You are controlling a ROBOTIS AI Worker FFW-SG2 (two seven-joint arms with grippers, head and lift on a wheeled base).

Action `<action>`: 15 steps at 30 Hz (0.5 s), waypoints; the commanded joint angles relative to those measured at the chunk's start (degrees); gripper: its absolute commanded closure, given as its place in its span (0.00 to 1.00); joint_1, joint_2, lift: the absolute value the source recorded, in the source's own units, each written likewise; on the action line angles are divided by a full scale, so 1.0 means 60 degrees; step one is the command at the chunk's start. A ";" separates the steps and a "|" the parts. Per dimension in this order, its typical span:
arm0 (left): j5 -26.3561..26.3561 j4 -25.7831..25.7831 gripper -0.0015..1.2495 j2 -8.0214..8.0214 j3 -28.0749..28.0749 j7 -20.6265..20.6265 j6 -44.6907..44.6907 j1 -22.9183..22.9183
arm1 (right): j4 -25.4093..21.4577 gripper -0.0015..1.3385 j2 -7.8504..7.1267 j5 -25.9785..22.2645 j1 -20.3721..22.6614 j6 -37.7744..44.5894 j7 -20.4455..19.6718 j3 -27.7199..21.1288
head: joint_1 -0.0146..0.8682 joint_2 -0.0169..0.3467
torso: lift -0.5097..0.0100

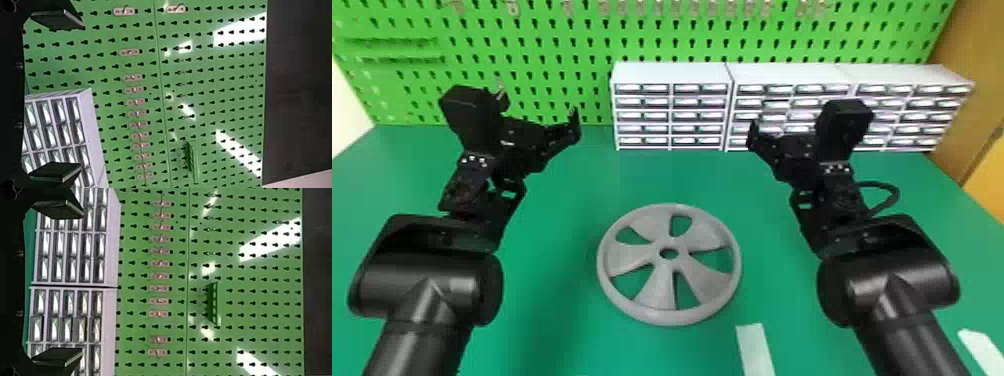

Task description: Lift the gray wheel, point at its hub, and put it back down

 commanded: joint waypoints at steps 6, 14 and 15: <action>0.0007 0.0000 0.02 0.0000 -0.0019 0.0000 0.0000 -0.0049 | 0.0029 0.06 0.0017 0.0000 -0.0057 0.0004 0.0000 0.0033 | 0.80 0.18 | 0.81; -0.0007 0.0000 0.02 0.0029 -0.0034 0.0000 0.0000 0.0010 | 0.0044 0.06 -0.0013 0.0000 -0.0013 0.0004 0.0000 0.0077 | 0.80 0.18 | 0.81; -0.0007 0.0000 0.02 0.0029 -0.0049 0.0000 0.0000 0.0010 | 0.0044 0.06 -0.0013 0.0000 -0.0013 0.0004 -0.0015 0.0077 | 0.80 0.18 | 0.81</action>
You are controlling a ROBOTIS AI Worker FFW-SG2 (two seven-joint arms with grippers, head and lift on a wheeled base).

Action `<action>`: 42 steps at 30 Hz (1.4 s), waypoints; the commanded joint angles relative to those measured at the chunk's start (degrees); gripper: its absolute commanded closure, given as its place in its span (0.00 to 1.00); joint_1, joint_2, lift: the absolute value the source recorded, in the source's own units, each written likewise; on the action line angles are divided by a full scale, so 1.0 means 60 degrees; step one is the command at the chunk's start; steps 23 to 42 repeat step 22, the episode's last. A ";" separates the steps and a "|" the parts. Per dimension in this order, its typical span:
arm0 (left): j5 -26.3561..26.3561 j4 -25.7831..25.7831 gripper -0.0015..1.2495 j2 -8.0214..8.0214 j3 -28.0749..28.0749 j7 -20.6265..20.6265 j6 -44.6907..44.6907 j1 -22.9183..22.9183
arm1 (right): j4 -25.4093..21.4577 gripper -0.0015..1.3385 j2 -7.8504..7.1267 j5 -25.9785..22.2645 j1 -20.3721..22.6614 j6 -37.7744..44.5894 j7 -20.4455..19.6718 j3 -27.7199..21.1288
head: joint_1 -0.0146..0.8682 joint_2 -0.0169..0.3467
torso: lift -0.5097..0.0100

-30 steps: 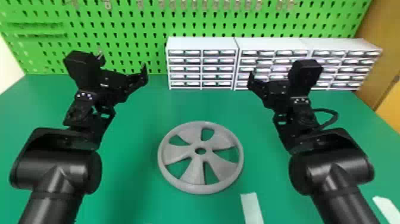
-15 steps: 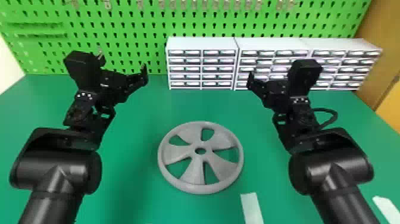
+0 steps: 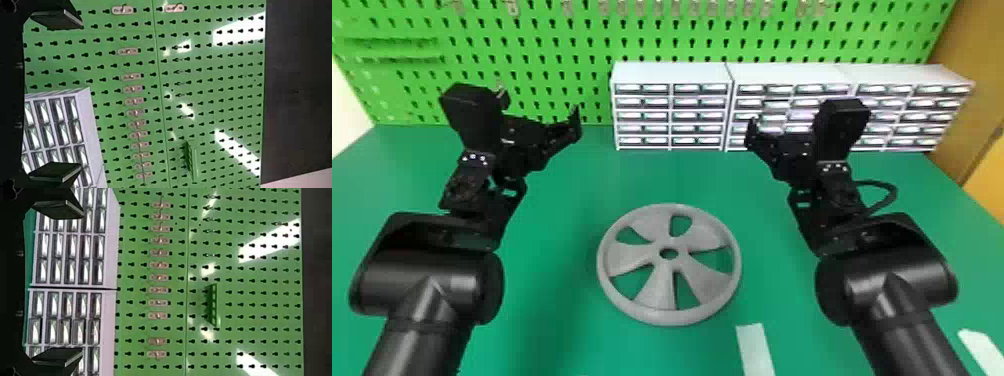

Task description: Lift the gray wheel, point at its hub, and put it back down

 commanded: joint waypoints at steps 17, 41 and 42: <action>0.0083 0.0000 0.02 0.0039 -0.0057 0.0102 0.0000 0.0035 | 0.0006 0.06 -0.0035 0.0000 0.0033 -0.0012 0.0002 0.0021 | 0.80 0.18 | 0.81; 0.0083 0.0000 0.02 0.0039 -0.0057 0.0102 0.0000 0.0050 | 0.0006 0.06 -0.0049 0.0000 0.0033 -0.0012 0.0002 0.0036 | 0.80 0.18 | 0.81; 0.0083 0.0000 0.02 0.0039 -0.0057 0.0102 0.0000 0.0050 | 0.0006 0.06 -0.0049 0.0000 0.0033 -0.0012 0.0002 0.0036 | 0.80 0.18 | 0.81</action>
